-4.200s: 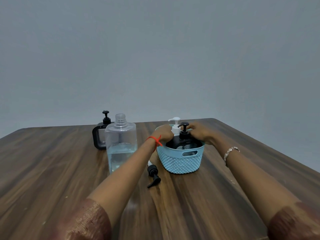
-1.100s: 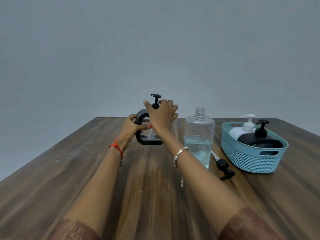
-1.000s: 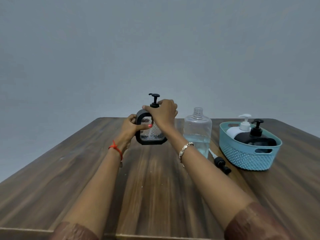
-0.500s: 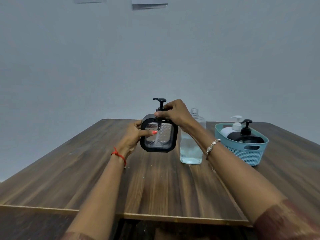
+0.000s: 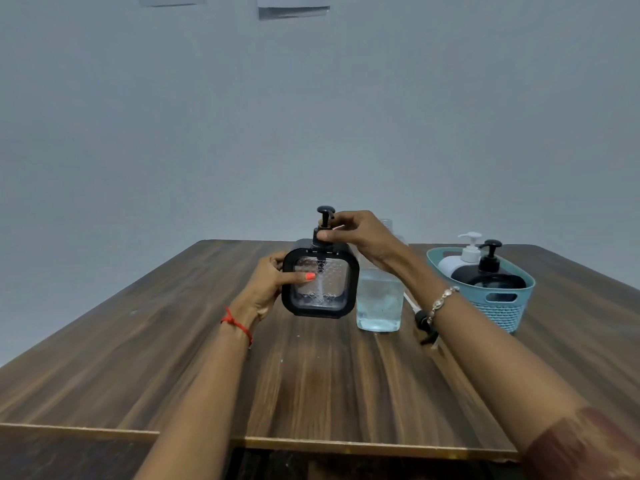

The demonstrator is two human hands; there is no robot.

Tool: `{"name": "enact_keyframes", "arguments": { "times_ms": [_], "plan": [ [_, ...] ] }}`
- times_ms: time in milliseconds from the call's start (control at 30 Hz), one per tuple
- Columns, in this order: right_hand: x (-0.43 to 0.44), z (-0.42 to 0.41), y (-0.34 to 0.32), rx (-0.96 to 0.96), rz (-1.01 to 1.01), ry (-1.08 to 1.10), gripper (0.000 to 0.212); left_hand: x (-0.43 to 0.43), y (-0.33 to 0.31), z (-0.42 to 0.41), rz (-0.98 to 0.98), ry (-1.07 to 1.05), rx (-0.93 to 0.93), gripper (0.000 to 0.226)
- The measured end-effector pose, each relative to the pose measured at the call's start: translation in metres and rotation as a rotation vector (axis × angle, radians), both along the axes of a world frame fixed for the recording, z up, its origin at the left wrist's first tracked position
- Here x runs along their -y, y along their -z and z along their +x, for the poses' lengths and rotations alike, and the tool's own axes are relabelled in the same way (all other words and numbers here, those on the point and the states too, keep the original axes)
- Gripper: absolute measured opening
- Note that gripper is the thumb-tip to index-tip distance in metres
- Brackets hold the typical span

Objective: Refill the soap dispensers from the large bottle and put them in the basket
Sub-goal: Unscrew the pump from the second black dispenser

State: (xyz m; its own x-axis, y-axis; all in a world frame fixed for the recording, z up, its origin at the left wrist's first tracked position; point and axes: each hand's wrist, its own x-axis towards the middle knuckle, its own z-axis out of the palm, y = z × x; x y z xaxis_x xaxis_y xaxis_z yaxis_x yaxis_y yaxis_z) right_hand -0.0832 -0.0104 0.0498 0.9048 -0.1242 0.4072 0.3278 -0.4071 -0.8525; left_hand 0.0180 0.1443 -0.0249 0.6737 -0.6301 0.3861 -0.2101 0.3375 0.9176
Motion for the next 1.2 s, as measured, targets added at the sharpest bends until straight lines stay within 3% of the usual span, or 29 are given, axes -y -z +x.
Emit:
{"name": "enact_keyframes", "arguments": {
  "times_ms": [67,133,200,333,400,533,733,867,1000,1200],
  "plan": [
    [-0.007,0.002,0.003,0.033,-0.176,0.168,0.031,0.001,0.000,0.000,0.028,-0.009,0.012,0.054],
    [-0.010,0.003,0.003,0.039,-0.183,0.209,0.026,0.002,0.001,-0.001,0.034,-0.006,0.017,0.052],
    [-0.006,0.001,0.000,0.027,-0.036,0.090,0.022,0.002,0.002,-0.001,0.018,-0.001,0.000,0.054],
    [-0.001,0.003,0.001,0.009,0.213,-0.174,0.042,0.000,0.004,0.000,0.018,-0.005,-0.019,0.065],
    [-0.004,0.005,0.005,0.017,0.236,-0.117,0.036,-0.001,0.004,0.000,0.021,-0.008,-0.018,0.063],
    [-0.007,0.007,0.009,0.007,0.047,0.108,0.023,-0.001,0.006,-0.001,0.027,-0.014,-0.014,0.051],
    [-0.010,0.003,-0.001,-0.028,0.278,-0.145,0.034,-0.005,0.005,-0.002,0.008,0.025,-0.034,0.044],
    [-0.003,0.000,-0.012,0.028,0.291,-0.236,0.028,-0.012,0.008,0.000,0.030,0.060,-0.046,0.041],
    [0.006,0.002,-0.022,0.161,0.310,-0.040,0.016,-0.018,0.014,0.005,0.033,0.022,-0.082,0.043],
    [0.014,-0.005,-0.025,0.326,0.359,0.203,0.009,-0.024,0.020,0.013,0.083,-0.070,-0.103,0.068]
  ]
}}
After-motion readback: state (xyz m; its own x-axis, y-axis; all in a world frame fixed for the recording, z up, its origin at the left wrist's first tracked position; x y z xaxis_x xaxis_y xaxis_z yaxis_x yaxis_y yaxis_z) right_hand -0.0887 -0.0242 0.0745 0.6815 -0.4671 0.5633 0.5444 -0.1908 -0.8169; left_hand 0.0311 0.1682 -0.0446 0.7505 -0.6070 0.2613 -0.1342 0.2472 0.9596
